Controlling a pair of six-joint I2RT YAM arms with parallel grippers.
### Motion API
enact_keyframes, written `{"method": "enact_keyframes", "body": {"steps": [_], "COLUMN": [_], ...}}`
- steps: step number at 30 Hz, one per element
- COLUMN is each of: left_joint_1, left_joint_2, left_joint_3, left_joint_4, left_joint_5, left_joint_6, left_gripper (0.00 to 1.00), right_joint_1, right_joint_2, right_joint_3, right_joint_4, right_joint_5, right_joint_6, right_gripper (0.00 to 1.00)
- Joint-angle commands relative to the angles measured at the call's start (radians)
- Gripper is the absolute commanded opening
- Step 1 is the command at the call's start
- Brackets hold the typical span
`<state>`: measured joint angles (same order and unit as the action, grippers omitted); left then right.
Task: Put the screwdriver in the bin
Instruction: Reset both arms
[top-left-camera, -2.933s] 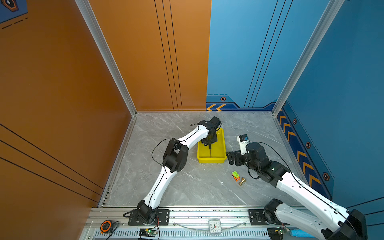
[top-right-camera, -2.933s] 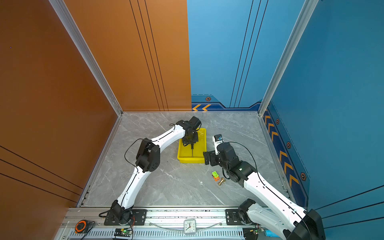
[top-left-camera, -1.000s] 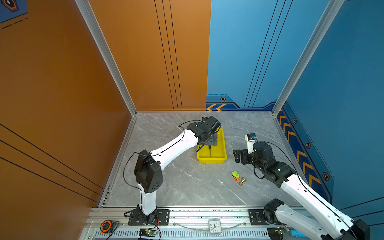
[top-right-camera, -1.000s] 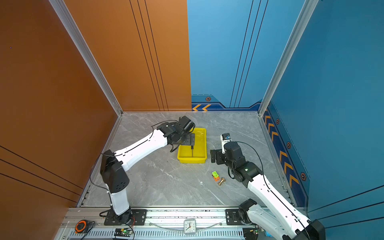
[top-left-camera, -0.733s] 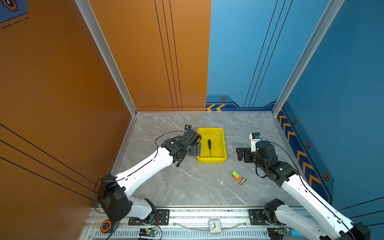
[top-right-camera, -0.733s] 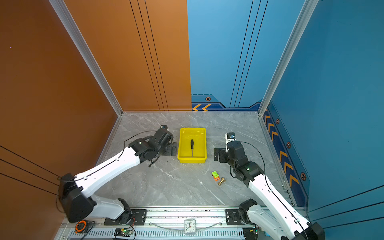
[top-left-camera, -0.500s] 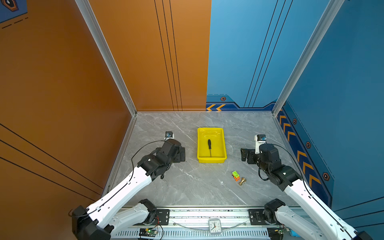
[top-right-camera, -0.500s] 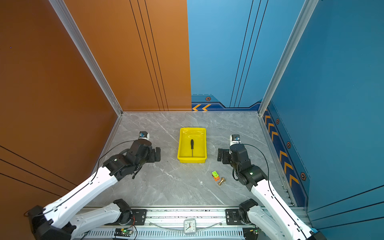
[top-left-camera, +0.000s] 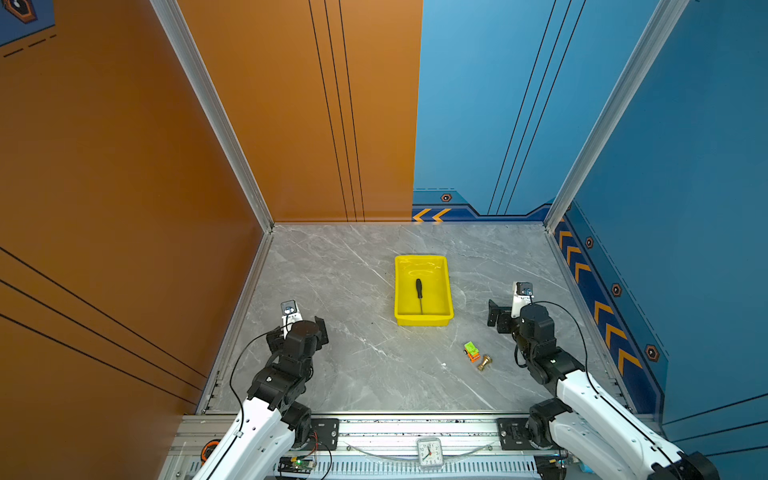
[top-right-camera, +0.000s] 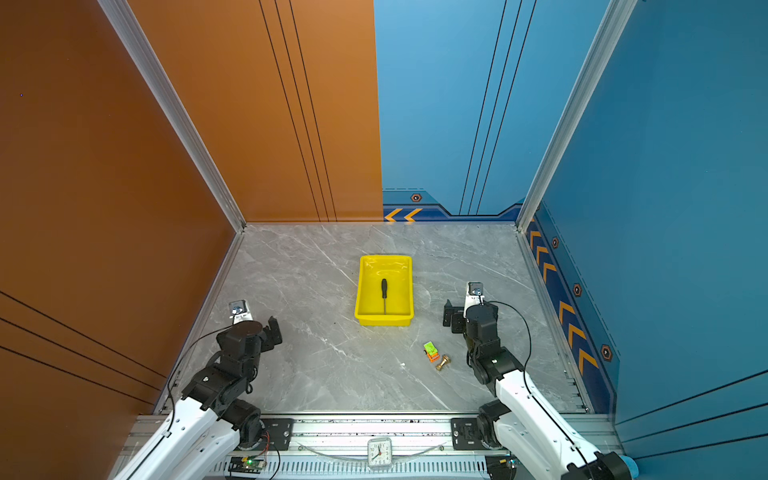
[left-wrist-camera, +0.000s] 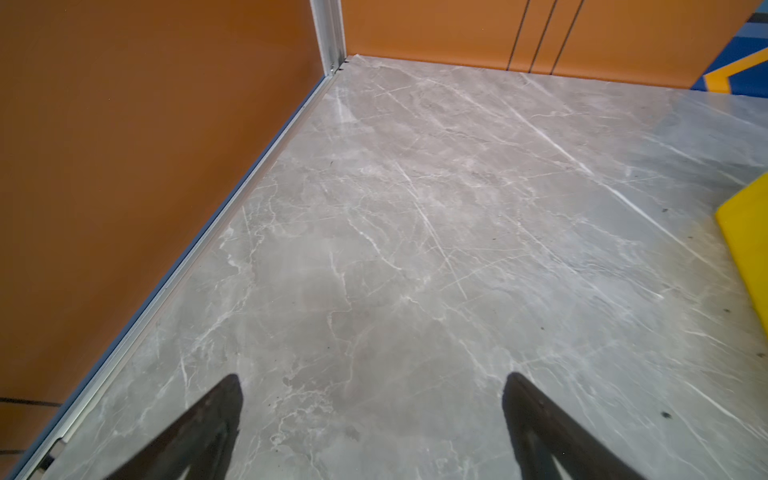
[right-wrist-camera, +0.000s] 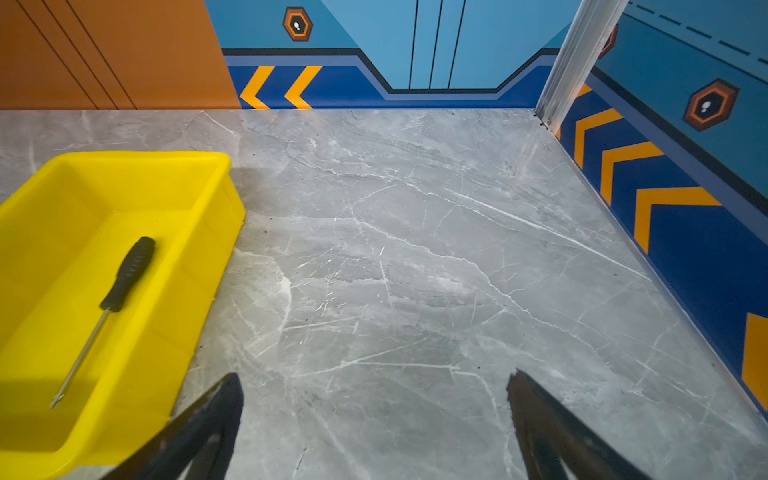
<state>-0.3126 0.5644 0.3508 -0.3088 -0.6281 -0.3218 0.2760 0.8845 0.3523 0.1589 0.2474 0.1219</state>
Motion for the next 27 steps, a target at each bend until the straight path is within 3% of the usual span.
{"method": "enact_keyframes", "body": {"steps": [1,5,15,21,27], "left_joint_1": [0.060,0.128,0.241,0.252,0.253], "left_joint_2": [0.071,0.232,0.644,0.813,0.880], "left_joint_3": [-0.007,-0.058,-0.053,0.010,0.028], "left_joint_4": [0.211,0.455,0.933,1.088,1.125], "left_joint_5": [-0.001,0.058,0.192,0.265,0.287], "left_joint_6": [0.104,0.228,0.284,0.288,0.293], "left_gripper": [0.98,0.98,0.98,0.98,0.98], "right_joint_1": [-0.040,-0.094,-0.142,-0.179,-0.183], "right_joint_2": [0.118,0.275,0.481,0.562,0.593], "right_joint_3": [0.025,0.052,0.031,-0.004,-0.024], "right_joint_4": [0.204,0.329,0.541,0.714,0.779], "right_joint_5": [-0.039,-0.023,-0.039,-0.066,-0.066], "right_joint_6": [-0.060,-0.055,-0.117,-0.124,-0.124], "right_gripper": [1.00,1.00,1.00,1.00,1.00]}}
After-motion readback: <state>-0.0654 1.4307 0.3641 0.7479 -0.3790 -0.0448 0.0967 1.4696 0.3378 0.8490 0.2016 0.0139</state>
